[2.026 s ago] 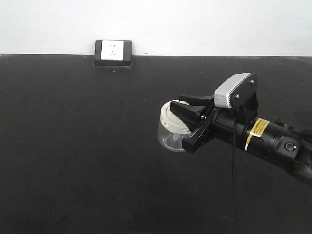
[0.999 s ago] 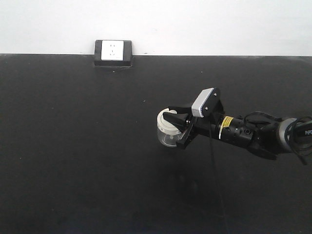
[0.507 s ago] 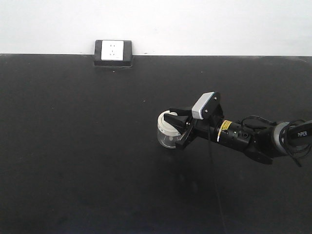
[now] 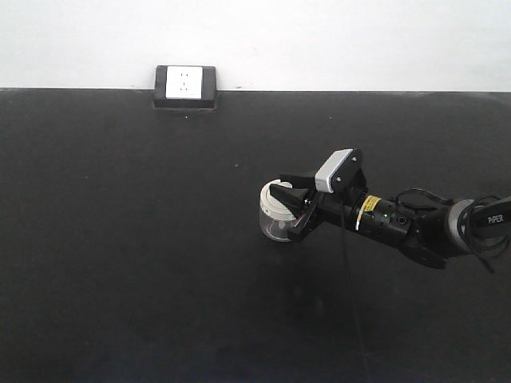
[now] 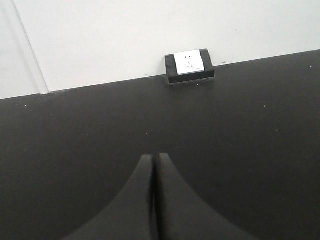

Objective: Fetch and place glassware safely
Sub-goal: 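Open the right gripper and lift it away from the jar lid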

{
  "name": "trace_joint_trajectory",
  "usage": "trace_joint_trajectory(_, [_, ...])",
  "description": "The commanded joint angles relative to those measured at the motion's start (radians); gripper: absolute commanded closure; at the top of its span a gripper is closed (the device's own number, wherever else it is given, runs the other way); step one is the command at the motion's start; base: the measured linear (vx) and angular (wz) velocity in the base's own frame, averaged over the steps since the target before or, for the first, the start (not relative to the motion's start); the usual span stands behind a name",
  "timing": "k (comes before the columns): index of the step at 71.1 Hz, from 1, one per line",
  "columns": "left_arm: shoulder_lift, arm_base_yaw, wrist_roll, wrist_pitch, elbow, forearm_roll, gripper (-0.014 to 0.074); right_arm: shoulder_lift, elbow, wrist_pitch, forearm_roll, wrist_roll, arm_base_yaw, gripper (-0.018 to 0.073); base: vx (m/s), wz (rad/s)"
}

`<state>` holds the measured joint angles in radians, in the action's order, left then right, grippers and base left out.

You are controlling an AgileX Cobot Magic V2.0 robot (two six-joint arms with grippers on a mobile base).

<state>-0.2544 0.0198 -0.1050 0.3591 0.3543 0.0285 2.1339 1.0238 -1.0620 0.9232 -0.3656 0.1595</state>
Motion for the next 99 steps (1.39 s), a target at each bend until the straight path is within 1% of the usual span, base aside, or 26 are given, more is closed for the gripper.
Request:
trace_joint_trajectory(1, [-0.01,0.006,0.002,-0.07,0.025,-0.004,0.0603,-0.054,0.025,-0.073,-0.029,0.007,-0.004,0.0176,0.0,0.0])
trace_joint_trajectory(5, [-0.01,0.006,0.002,-0.07,0.025,-0.004,0.0603,-0.054,0.025,-0.073,-0.029,0.007,-0.004,0.0102,0.0,0.0])
trace_joint_trajectory(11, [-0.01,0.006,0.002,-0.07,0.025,-0.004,0.0603,-0.054,0.025,-0.074,-0.029,0.007,-0.004,0.002,0.0,0.0])
trace_joint_trajectory(19, [-0.01,0.006,0.002,-0.07,0.025,-0.004,0.0603,-0.054,0.025,-0.078,-0.029,0.007,-0.004,-0.0043,0.0,0.0])
trace_joint_trajectory(28, [-0.01,0.006,0.002,-0.07,0.025,-0.004,0.0603,-0.054,0.025,-0.097,-0.029,-0.001,-0.004,-0.0045,0.0,0.0])
trace_joint_trajectory(38, [-0.01,0.006,0.002,-0.07,0.025,-0.004,0.0603,-0.074,0.025,-0.097,-0.028,-0.045,-0.004,-0.0027,0.0,0.0])
trace_joint_trajectory(44, [-0.01,0.006,0.002,-0.07,0.025,-0.004,0.0603,-0.103,0.025,-0.077,-0.028,-0.065,-0.004,-0.0021,0.0,0.0])
trace_joint_trajectory(52, [-0.01,0.006,0.002,-0.07,0.025,-0.004,0.0603,-0.164,0.025,-0.008,-0.028,-0.088,-0.004,-0.002,0.0,0.0])
trace_joint_trajectory(59, [-0.01,0.006,0.002,-0.07,0.025,-0.004,0.0603,-0.233,0.022,0.097,-0.027,-0.143,-0.004,-0.002,0.0,0.0])
trace_joint_trajectory(66, [-0.01,0.006,0.002,-0.07,0.025,-0.004,0.0603,-0.317,0.022,0.235,-0.025,-0.247,-0.004,-0.0018,0.0,0.0])
trace_joint_trajectory(75, [-0.01,0.006,0.002,-0.07,0.025,-0.004,0.0603,-0.426,0.022,0.414,-0.008,-0.373,-0.004,0.0006,0.0,0.0])
trace_joint_trajectory(91, [-0.01,0.006,0.002,-0.07,0.025,-0.004,0.0603,-0.638,0.022,0.752,0.048,-0.544,-0.004,0.0104,0.0,0.0])
trace_joint_trajectory(99, [-0.01,0.006,0.002,-0.07,0.025,-0.004,0.0603,-0.729,0.022,0.892,0.056,-0.574,-0.004,0.0177,0.0,0.0])
